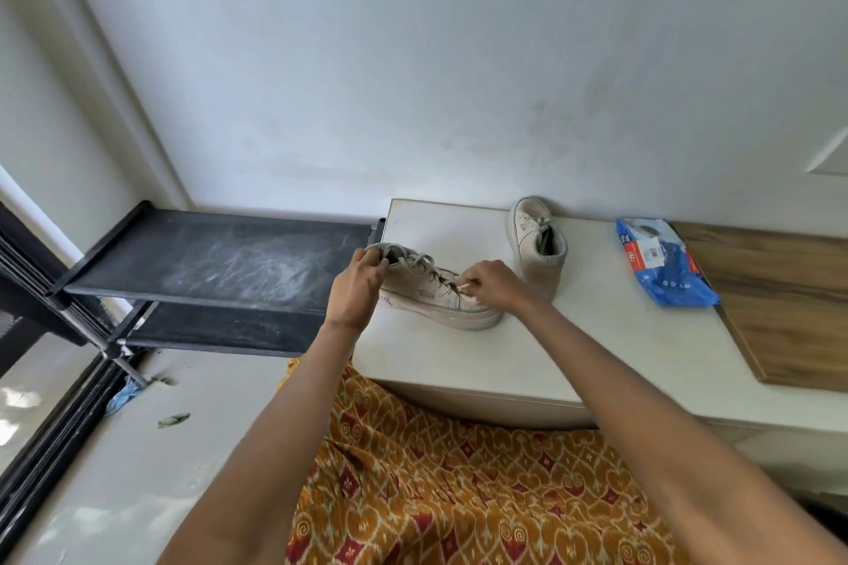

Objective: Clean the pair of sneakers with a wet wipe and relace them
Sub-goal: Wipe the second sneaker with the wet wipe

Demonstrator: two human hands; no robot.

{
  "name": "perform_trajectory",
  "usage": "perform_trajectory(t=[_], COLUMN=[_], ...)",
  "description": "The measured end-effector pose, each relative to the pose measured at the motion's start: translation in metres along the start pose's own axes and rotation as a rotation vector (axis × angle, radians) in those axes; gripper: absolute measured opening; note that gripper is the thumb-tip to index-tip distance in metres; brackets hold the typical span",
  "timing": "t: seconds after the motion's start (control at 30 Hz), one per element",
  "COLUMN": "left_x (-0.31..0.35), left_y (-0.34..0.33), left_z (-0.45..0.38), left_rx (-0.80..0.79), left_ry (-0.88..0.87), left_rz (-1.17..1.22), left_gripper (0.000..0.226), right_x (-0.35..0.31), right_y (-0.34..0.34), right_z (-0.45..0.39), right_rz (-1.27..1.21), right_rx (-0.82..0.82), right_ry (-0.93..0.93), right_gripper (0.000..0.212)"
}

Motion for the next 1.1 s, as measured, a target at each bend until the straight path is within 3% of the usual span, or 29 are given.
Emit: perform_trajectory(t=[0.1,0.27,0.37,0.47,0.57,0.67,0.73,0.83,0.93,1.1], left_x=[0.002,0.002,0.004,0.007,0.009,0.009,0.009,0.01,0.012,0.013], left_y=[0.003,0.003,0.007,0.007,0.005,0.004,0.004,0.002,0.004,0.006], left_z=[-0.004,-0.004,-0.006,-0.01,-0.01,-0.009,-0.011,-0.013,-0.013,-0.012], left_rx=[0.002,0.022,0.006,-0.021,-0.027,-0.024,-0.028,-0.043,-0.028,-0.018], left_ry=[-0.022,-0.01,-0.017,-0.017,0.01,0.01,0.002,0.004,0.021,-0.003], left_rz=[0.03,0.037,0.053,0.051,0.046,0.056,0.054,0.059,0.084,0.104], left_gripper=[0.014,0.016,0.012,0.012,0.01,0.011,0.011,0.007,0.007,0.01], right_x=[0.016,0.01,0.004,0.013,0.012,0.002,0.007,0.019,0.011,0.004], right_y=[0.022,0.013,-0.005,0.013,0.025,0.004,0.003,0.021,0.028,0.01], right_z=[0.006,0.001,0.006,0.011,0.004,0.006,0.014,0.013,0.004,0.005], right_rz=[0.07,0.038,-0.072,0.068,0.231,0.179,0.142,0.275,0.384,0.092], right_rx=[-0.113,0.055,0.056,-0.073,-0.017,0.075,0.051,-0.045,0.033,0.169], right_ry=[0.003,-0.051,-0.05,-0.037,-0.055,-0.065,-0.058,-0.034,-0.047,-0.088], right_gripper=[0.02,0.017,0.017,0.02,0.021,0.019,0.022,0.016,0.017,0.014])
Point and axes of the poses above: each hand's wrist, its own z-axis away from the middle knuckle, its own y-axis out of the back of the hand, x = y × z, the point moved 5 cm from there along -z, towards the middle knuckle, and after that the axes turned 2 degrees about y, right-handed, at the moved point
